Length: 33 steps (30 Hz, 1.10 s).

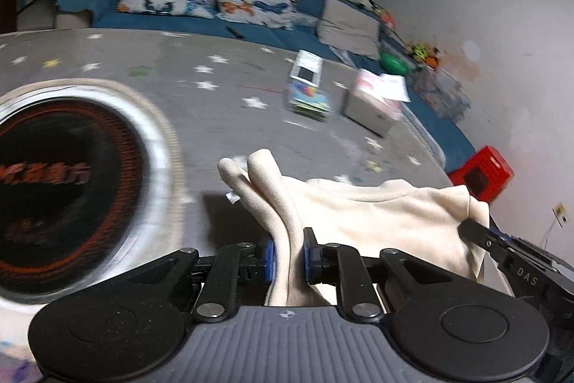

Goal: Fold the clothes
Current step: 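Lift the gripped edge with both grippers and fold it over the bundle, then lower the folded edge onto the bundle and open both grippers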

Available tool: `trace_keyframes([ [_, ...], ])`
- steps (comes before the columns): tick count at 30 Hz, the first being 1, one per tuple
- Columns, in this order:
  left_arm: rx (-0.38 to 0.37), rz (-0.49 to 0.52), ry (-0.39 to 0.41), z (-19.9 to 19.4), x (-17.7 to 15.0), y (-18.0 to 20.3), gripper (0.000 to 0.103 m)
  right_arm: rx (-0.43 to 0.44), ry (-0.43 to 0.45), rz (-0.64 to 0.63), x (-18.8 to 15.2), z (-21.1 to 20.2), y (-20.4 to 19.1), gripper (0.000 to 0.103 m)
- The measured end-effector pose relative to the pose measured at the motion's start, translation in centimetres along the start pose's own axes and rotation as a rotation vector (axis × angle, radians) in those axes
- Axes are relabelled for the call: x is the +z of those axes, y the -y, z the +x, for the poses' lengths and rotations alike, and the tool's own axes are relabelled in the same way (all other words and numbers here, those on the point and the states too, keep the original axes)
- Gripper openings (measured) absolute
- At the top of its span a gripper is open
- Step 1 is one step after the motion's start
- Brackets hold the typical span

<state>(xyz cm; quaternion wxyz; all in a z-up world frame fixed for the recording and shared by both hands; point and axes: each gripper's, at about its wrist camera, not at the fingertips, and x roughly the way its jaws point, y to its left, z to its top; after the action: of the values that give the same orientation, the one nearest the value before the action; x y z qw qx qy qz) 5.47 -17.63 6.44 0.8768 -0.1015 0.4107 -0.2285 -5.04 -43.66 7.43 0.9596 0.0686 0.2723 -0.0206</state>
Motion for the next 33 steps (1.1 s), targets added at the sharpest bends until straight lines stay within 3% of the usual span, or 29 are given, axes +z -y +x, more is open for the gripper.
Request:
trace_keyframes([
  [8,-0.072,0.094,-0.017,3.4,0.5,5.9,0.016,-0.135,0.022,0.008,0.8,-1.2,5.2,0.011],
  [13,-0.073,0.162,-0.024,5.4,-0.2,8.5,0.016,-0.2,0.022,0.019,0.3,-1.5,7.4,0.011],
  [22,-0.059,0.192,-0.071,6.7,-1.2,8.4,0.017,-0.254,-0.042,0.062,-1.8,0.2,10.2,0.011],
  [33,-0.004,0.188,-0.049,6.1,-0.2,7.2,0.031,-0.268,-0.108,0.061,-2.6,1.9,11.0,0.016],
])
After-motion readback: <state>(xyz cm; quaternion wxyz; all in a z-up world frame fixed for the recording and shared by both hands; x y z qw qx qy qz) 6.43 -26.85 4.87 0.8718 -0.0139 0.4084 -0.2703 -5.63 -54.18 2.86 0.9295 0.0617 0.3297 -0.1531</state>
